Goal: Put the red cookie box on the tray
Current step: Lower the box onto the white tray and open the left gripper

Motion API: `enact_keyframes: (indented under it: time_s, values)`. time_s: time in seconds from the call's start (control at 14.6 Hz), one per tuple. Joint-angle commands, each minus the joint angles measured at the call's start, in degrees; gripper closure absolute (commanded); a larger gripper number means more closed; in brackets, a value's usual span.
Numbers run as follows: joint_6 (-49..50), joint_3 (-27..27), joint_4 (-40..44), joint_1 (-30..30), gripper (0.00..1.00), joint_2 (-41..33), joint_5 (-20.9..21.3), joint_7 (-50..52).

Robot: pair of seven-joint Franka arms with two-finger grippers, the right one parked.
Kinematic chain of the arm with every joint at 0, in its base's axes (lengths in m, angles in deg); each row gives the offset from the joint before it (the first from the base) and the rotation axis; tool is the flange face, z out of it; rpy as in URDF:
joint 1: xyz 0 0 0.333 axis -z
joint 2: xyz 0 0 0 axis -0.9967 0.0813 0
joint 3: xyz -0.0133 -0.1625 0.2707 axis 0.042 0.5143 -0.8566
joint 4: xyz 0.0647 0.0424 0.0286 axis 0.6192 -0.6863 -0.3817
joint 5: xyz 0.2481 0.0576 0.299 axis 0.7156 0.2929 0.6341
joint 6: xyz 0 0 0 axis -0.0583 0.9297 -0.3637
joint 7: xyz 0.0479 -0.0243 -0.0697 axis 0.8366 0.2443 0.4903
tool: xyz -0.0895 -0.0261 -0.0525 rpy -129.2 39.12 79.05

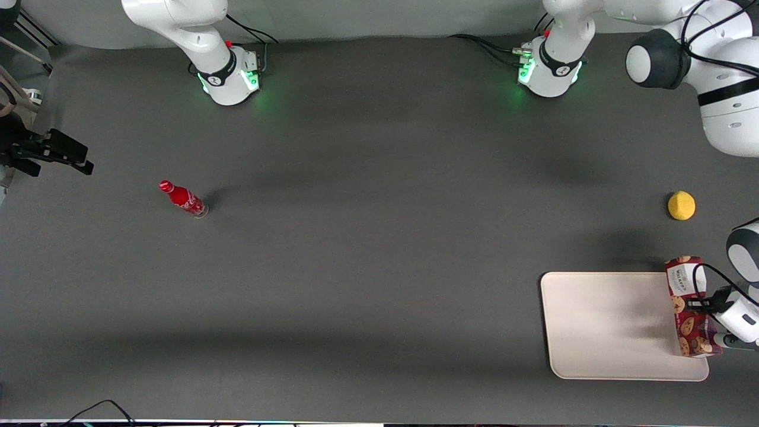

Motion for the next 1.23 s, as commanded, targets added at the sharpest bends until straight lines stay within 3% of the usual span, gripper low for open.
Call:
enact_keyframes:
  time_s: [0.0,0.07,0.14,0.34,0.48,0.75,0.96,1.16]
  values:
    - [-0.57,-0.37,3.58,-0.53,1.00,2.11,-3.79,-0.36]
    - [-0.92,-0.37,3.58,-0.61,0.41,2.19,-3.80,-0.45]
    - [-1.71,-0.37,3.41,-0.61,0.00,2.19,-3.80,-0.53]
    - [0.56,-0.46,3.67,-0.61,0.00,1.41,-3.62,-0.53]
    - [6.78,-3.69,4.72,0.17,0.00,-0.43,-3.53,-0.54]
    - [23.64,-5.20,5.52,1.67,0.00,-10.35,-3.01,-0.36]
    - [33.33,-8.79,4.64,6.49,0.00,-18.78,-2.66,1.21]
    - [41.51,-10.30,-0.52,9.92,0.00,-28.70,-2.65,2.36]
